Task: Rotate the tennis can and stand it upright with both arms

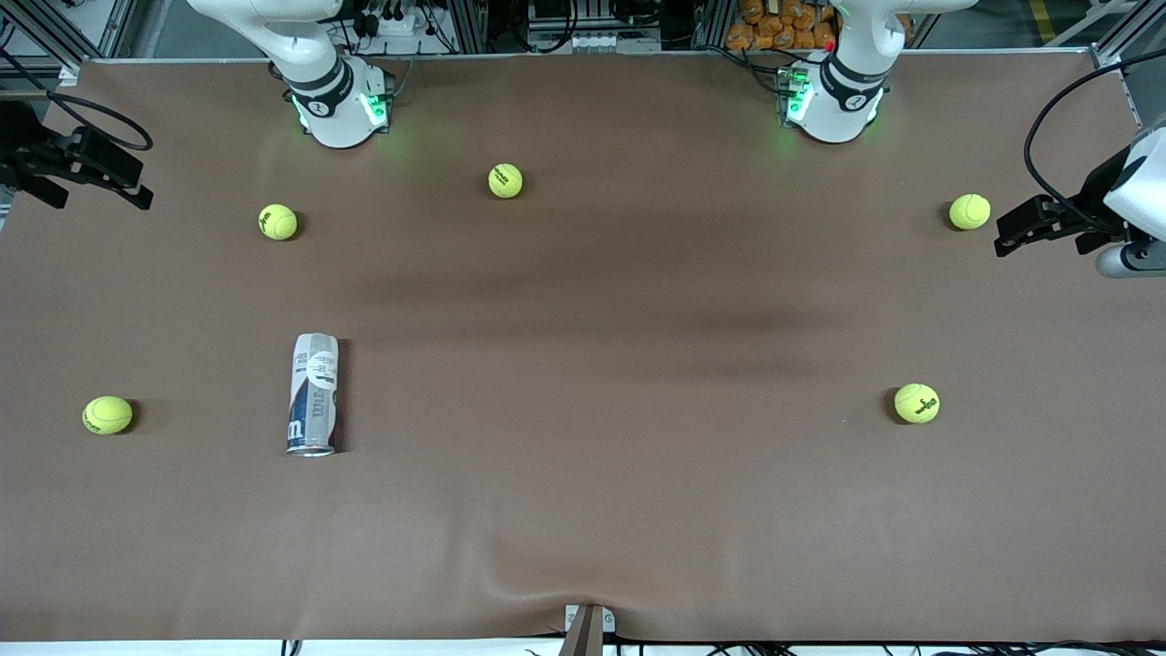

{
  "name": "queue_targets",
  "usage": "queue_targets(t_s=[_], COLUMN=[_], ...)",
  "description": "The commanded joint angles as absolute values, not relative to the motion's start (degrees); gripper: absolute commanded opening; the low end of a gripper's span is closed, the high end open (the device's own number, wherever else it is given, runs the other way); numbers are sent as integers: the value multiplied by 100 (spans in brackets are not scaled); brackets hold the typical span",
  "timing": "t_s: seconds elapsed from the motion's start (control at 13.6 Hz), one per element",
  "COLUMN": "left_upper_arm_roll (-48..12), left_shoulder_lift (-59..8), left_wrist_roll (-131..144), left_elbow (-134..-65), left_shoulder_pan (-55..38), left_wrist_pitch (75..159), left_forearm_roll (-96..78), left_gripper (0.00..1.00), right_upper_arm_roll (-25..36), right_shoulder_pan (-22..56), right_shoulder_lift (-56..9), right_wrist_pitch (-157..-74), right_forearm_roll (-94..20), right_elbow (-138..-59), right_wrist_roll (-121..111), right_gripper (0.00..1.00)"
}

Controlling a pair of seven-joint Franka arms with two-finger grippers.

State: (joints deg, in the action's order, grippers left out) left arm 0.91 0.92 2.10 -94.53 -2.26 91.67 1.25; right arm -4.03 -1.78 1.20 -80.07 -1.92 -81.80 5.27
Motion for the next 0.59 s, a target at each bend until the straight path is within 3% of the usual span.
queue_targets(t_s=[0.0, 0.51], left_upper_arm_roll=[70, 88], left_shoulder_lift=[26, 26], left_wrist_roll=[80, 149], left_elbow=[-9316, -9343], left_shoulder_pan=[-185, -193], left_wrist_pitch=[9097, 9097], left_forearm_roll=[211, 167], left_gripper=[100, 100], right_upper_arm_roll=[-457, -439], right_shoulder_pan=[-299, -334], right_shoulder_lift=[229, 220], right_wrist_pitch=[-8095, -8104], right_forearm_roll=[-229, -229], right_elbow=[-8306, -8306], right_wrist_roll=[439, 431], right_gripper=[100, 100])
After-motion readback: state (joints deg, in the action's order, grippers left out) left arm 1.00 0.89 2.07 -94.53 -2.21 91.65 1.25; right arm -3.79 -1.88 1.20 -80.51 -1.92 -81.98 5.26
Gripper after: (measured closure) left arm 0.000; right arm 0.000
